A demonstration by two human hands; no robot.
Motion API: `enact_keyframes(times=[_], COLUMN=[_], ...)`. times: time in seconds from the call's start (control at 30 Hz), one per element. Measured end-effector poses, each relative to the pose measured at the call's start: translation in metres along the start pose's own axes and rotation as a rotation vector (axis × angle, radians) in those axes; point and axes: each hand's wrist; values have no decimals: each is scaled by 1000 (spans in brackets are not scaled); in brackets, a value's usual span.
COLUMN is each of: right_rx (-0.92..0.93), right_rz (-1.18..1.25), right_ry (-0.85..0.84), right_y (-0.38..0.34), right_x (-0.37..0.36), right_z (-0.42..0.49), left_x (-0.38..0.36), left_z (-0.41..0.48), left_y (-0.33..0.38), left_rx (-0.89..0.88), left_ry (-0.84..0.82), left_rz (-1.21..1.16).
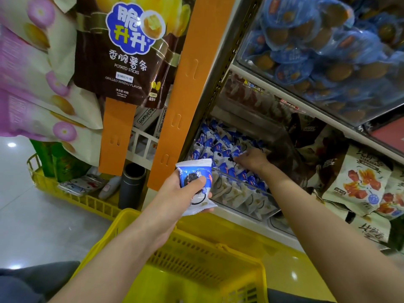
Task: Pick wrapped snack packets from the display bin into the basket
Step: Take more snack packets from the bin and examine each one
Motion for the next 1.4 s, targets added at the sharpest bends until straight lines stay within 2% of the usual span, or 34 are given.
enact_keyframes(times=[0.17,0.23,0.3,0.37,0.43,0.53,0.6,0.7,0.83,1.03,1.1,1.17,1.3,1.4], right_rx=[65,125,254,371,462,546,524,434,284,208,261,367,723,850], right_rz=[10,5,131,303,406,431,486,630,866,1008,983,866,367,204], right_ry=[-1,80,214,260,184,2,-85,-112,-201,-284,-280,-204,193,314], right_y=[6,4,-1,-8,-12,-9,-3,8,24,41,43,45,49,51], right_x=[2,2,0,-2,-7,-22,-31,-39,-49,-70,-73,-75,-75,-74], right_z=[-7,-15,-33,-61,-92,-135,-149,-154,-154,-154,-154,-154,-155,-156], left_x=[-1,-1,-1,-2,-2,-3,-4,-6,-9,-8,-7,-5,-5,-7], left_z=[-3,-4,-4,-5,-5,-6,-8,-11,-12,-3,0,2,1,0], left_y=[2,1,-1,-5,-8,-14,-19,-28,-41,-54,-57,-59,-61,-60], left_rx=[-18,-30,-39,-52,-65,-66,-75,-79,-126,-123,-142,-149,-96,-58], left_ry=[-12,-2,-2,-7,-17,-71,-118,-148,-76,28,53,59,46,33], left_rz=[17,37,70,101,143,191,229,286,366,375,389,388,341,268])
Point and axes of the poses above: each hand's wrist, its own z-axis towards the middle knuckle, its own x-axis out of the back of the hand, y = z × x, and after that the axes turned 1 degree about -z, right-handed
